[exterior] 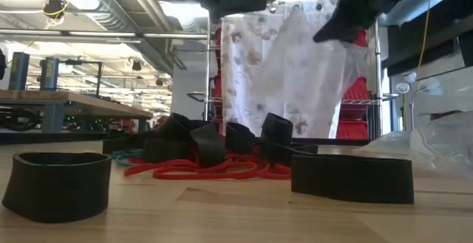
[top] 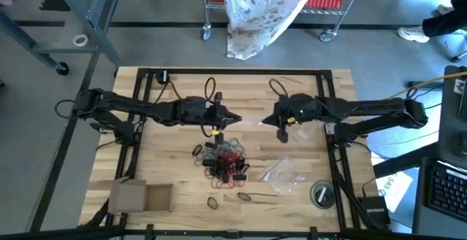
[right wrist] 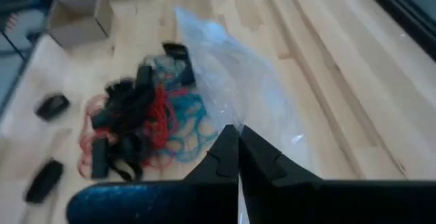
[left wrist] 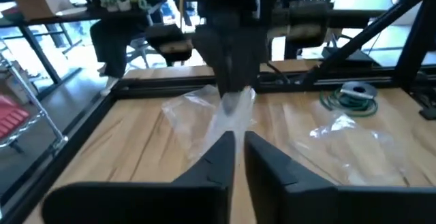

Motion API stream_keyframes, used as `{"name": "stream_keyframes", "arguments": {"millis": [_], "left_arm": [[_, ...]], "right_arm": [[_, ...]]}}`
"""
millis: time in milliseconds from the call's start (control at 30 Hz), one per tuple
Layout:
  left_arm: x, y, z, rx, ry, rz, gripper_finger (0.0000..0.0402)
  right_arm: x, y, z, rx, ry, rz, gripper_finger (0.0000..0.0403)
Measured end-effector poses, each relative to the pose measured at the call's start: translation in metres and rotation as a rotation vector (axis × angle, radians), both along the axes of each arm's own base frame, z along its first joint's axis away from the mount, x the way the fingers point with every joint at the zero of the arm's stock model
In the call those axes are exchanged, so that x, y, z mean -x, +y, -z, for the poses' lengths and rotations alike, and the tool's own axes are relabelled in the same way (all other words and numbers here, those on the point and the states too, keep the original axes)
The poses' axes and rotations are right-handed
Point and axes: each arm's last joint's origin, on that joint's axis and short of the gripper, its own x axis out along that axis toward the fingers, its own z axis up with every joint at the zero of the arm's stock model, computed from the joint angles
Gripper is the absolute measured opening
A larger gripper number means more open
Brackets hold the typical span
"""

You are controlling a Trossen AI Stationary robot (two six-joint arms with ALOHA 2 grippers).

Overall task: Sort rubber bands
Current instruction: Open the transparent zip lock bag

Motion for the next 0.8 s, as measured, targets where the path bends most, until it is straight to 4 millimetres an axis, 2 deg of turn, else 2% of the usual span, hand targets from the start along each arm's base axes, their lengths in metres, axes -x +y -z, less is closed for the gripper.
{"name": "stream_keyframes", "arguments": {"millis": [200,367,567,800], "left_arm": [[-0.004,0.001,0.006,0.001,0.014,-0.034,0.0113],[-0.013,0.001,0.018,-0.013,0.023,-0.023,0.0152],[-0.025,0.004,0.030,-0.001,-0.029,-0.032,0.0166],[-0.030,0.004,0.039,-0.012,-0.018,-0.031,0.0166]], "right_arm": [[0.000,-0.005,-0.001,-0.057,-0.008,0.014,0.0000],[0.000,-0.005,-0.002,-0.063,-0.014,0.009,0.0000],[-0.006,-0.005,0.002,-0.065,-0.007,0.009,0.0000],[-0.011,-0.006,0.002,-0.060,-0.036,0.005,0.0000]]}}
